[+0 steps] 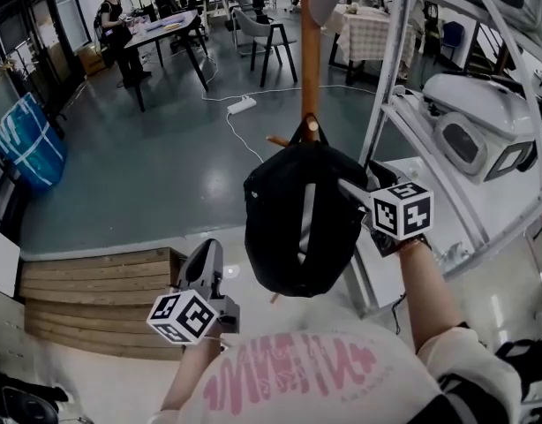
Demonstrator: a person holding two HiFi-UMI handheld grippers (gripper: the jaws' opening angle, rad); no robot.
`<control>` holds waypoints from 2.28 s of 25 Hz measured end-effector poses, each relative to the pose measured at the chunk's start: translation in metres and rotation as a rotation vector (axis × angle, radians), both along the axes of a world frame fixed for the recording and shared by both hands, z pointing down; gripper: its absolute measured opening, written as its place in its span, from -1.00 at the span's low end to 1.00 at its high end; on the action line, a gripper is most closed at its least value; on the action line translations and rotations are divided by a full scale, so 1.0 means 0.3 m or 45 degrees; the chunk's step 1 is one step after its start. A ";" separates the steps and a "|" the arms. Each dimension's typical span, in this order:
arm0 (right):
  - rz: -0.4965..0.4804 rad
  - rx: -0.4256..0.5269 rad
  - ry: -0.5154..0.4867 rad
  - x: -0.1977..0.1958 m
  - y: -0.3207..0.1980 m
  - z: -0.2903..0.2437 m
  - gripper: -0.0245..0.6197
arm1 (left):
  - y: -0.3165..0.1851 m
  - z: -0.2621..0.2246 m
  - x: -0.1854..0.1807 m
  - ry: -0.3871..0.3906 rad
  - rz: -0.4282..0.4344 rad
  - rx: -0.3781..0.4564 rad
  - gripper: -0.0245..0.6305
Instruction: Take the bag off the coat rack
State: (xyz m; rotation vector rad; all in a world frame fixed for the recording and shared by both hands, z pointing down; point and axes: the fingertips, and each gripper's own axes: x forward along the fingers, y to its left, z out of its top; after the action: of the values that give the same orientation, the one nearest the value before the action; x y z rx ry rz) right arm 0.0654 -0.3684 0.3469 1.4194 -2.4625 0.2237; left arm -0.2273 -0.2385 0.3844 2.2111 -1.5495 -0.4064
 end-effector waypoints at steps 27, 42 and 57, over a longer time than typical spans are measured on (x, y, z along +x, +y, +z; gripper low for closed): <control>-0.131 -0.132 0.114 -0.120 -0.091 0.073 0.04 | -0.060 0.012 -0.050 -0.012 -0.024 0.002 -0.85; -0.124 -0.193 0.102 -0.113 -0.109 0.100 -0.14 | -0.055 0.019 -0.012 -0.010 -0.007 -0.012 -0.85; -0.224 -0.222 0.160 -0.113 -0.112 0.119 -0.40 | -0.086 -0.058 0.055 -0.005 -0.075 0.013 -0.85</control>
State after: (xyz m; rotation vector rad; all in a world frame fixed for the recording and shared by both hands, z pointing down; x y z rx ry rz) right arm 0.0316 -0.4021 0.3826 1.1049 -2.3836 0.2937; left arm -0.2107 -0.2643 0.3670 2.1794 -1.6210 -0.4282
